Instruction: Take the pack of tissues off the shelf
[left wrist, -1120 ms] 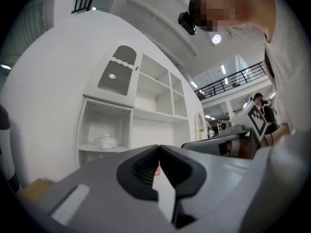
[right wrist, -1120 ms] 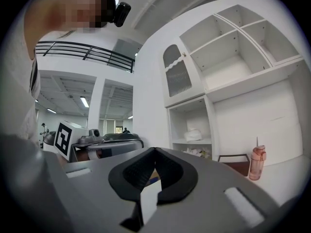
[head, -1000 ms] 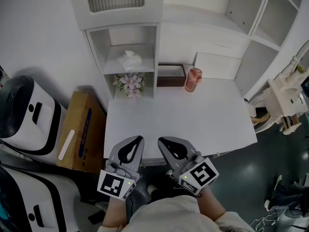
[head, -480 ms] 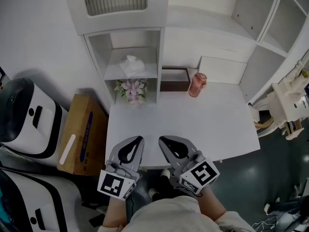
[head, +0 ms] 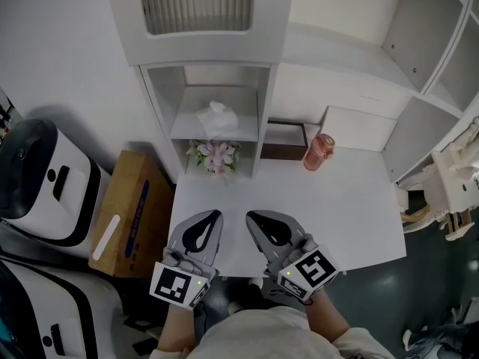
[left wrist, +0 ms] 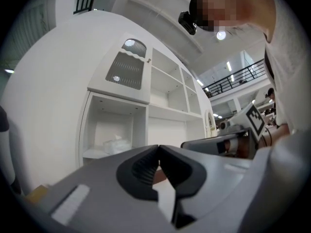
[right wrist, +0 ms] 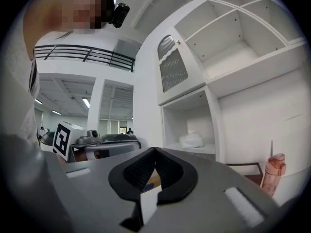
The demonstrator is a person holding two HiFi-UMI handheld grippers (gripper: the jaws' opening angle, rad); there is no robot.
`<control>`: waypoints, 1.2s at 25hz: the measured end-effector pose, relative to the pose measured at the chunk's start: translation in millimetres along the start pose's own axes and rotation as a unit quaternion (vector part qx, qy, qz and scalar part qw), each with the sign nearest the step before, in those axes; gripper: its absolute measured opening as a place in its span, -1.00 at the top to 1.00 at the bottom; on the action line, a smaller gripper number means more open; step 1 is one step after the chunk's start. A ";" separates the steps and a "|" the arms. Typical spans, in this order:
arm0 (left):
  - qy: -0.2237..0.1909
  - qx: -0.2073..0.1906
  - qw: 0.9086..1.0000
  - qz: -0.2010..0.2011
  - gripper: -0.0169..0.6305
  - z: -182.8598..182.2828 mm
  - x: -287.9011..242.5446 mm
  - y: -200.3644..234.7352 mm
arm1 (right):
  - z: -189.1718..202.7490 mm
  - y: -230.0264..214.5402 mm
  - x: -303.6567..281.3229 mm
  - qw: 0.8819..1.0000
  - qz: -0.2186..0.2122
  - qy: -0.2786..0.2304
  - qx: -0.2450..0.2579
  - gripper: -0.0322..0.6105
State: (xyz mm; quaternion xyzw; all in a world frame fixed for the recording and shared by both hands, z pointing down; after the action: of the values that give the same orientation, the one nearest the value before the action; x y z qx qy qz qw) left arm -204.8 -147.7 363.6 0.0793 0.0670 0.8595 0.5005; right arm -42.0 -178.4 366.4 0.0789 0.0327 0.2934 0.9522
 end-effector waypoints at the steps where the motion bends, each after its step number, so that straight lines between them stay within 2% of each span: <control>1: -0.001 0.000 1.000 -0.003 0.94 -1.2 -3.3 3.3 | 0.0 -3.8 -4.3 1.000 -0.003 -0.001 0.000 0.90; 14: -0.005 -0.006 1.000 -0.028 0.94 -4.5 -44.3 22.9 | 8.9 -48.5 -34.2 1.000 -0.022 -0.013 -0.007 0.90; 22: 0.003 -0.011 0.999 -0.042 0.94 -0.3 -59.6 38.4 | 18.5 -61.3 -52.3 0.999 -0.029 -0.012 -0.017 0.90; 30: 0.013 -0.006 1.000 -0.022 0.94 -9.6 -83.5 80.2 | 15.1 -70.1 -85.8 1.000 0.005 -0.001 -0.019 0.90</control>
State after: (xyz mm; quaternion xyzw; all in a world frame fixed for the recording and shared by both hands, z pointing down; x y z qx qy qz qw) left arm -234.3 -260.1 363.9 0.0632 0.0700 0.8498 0.5186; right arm -72.4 -285.9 370.8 0.0616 0.0260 0.2984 0.9521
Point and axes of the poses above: the fingertips, and each gripper's own axes: x backward along the fingers, y to its left, z out of its underside, the point moved 8 cm from there along x, backward along the fingers, and after that the axes turned 14 degrees about x, right-handed, at the moved point
